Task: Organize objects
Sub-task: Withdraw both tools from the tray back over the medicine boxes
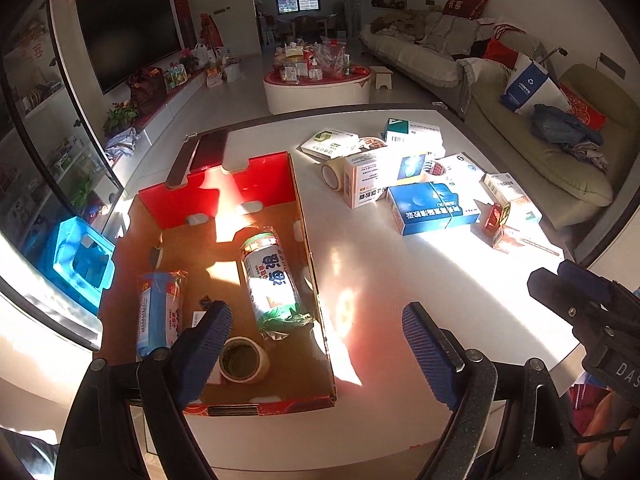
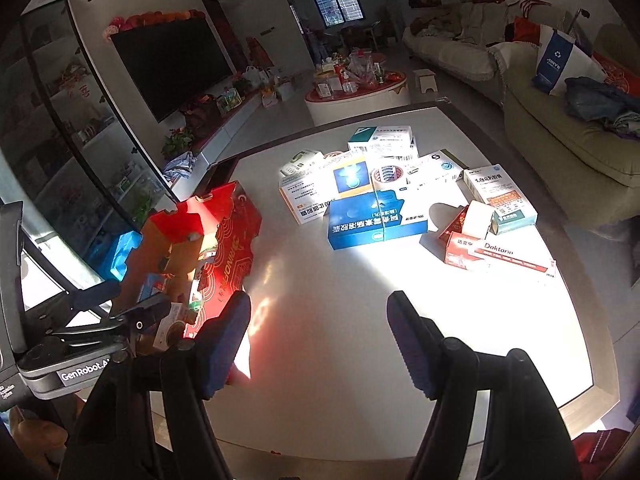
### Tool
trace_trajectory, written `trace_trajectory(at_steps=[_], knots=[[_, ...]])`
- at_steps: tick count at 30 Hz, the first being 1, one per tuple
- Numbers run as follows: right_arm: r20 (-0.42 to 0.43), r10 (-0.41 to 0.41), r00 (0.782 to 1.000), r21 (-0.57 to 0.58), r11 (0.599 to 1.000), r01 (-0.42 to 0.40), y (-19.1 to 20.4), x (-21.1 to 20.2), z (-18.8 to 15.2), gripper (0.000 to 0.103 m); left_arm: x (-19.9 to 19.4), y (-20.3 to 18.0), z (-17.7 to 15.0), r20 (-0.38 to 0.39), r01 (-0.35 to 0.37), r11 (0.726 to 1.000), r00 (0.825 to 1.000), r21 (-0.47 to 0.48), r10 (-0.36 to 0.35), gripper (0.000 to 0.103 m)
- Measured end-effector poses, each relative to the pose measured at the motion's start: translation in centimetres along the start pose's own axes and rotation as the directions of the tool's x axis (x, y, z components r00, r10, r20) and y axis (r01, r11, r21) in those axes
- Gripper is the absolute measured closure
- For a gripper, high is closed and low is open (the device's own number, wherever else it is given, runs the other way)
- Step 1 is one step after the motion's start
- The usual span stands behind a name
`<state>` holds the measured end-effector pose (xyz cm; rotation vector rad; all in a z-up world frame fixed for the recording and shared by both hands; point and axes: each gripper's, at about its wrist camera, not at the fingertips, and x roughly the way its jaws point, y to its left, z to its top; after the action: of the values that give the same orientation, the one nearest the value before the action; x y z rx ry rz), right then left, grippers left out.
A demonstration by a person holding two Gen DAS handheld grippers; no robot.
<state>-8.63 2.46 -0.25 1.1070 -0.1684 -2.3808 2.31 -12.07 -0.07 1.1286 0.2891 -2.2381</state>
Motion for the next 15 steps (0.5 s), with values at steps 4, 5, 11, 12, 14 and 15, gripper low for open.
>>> trace_trajectory(at_steps=[4, 5, 11, 12, 14, 15], knots=[[0.012, -0.039, 0.999, -0.022, 0.999, 0.039, 0.2, -0.6, 0.1, 0.033, 0.1, -0.8, -0.2, -0.01, 0.017, 1.0, 1.0, 0.009, -0.017, 0.012], [0.014, -0.058, 0.998, -0.03, 0.998, 0.058, 0.2, -0.7, 0.2, 0.033, 0.1, -1.0, -0.2, -0.013, 0.018, 1.0, 1.0, 0.012, -0.018, 0.012], [0.029, -0.115, 0.993, -0.06, 0.991, 0.117, 0.2, -1.0, 0.3, 0.033, 0.1, -1.4, -0.4, -0.022, 0.027, 1.0, 0.999, 0.01, -0.027, 0.012], [0.032, -0.117, 0.993, -0.061, 0.991, 0.119, 0.1, -1.1, 0.3, 0.033, 0.1, -1.4, -0.5, -0.022, 0.027, 1.0, 0.999, 0.009, -0.027, 0.012], [0.036, -0.134, 0.99, -0.07, 0.988, 0.136, 0.0, -1.0, 0.4, 0.033, 0.1, -1.4, -0.5, -0.022, 0.027, 1.0, 0.999, 0.007, -0.027, 0.012], [0.038, -0.146, 0.989, -0.079, 0.986, 0.149, 0.1, -1.0, 0.4, 0.033, 0.1, -1.4, -0.4, -0.023, 0.031, 1.0, 0.999, 0.004, -0.031, 0.012]])
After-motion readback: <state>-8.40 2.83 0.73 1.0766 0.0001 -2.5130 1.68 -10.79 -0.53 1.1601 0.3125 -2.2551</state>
